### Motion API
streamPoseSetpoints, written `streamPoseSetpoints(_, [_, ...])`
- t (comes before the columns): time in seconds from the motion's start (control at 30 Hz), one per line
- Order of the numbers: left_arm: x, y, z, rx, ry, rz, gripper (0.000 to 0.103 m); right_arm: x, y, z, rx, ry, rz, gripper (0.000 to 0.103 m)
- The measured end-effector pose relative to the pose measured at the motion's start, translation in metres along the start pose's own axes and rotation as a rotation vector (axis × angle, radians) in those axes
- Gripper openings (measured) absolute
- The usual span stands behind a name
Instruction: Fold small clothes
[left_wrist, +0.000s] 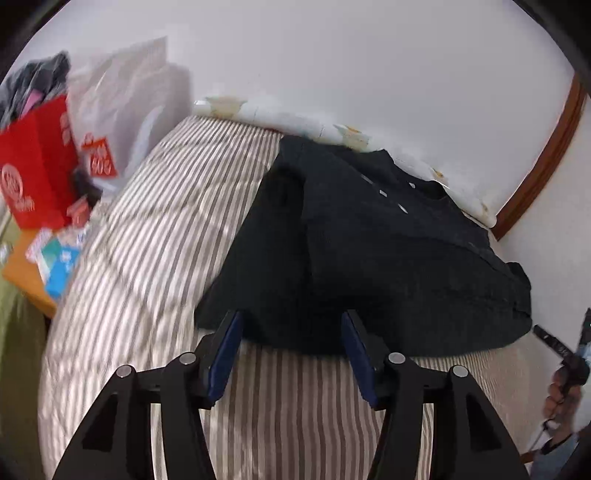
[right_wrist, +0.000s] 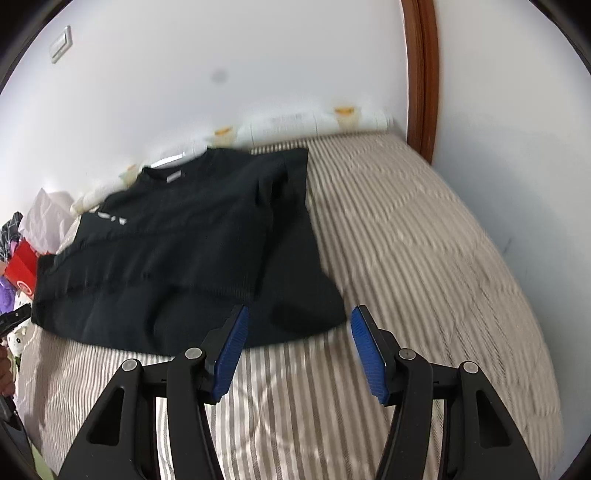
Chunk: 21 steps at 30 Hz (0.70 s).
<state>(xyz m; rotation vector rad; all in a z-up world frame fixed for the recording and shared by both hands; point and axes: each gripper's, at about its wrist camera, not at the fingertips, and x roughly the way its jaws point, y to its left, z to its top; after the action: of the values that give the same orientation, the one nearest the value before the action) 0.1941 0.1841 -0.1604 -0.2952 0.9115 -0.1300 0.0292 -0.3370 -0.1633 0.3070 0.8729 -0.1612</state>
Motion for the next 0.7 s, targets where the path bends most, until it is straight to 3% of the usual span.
streamPoseSetpoints(0.2, [0.009,0.015,-0.02,-0.067,0.051,-0.027,0.055,0.009,-0.003,-0.005,0.085,0.0,0.035,0.059])
streamPoseSetpoints(0.43, [0.027,0.026,-0.012,-0.153,0.072,-0.091,0.057,0.024,-0.002,-0.001,0.165,0.015,0.066,0.062])
streamPoseSetpoints(0.7, [0.044,0.013,0.003,-0.148,0.054,-0.039,0.056,0.043,0.002,0.003,0.197,0.022,0.048,0.066])
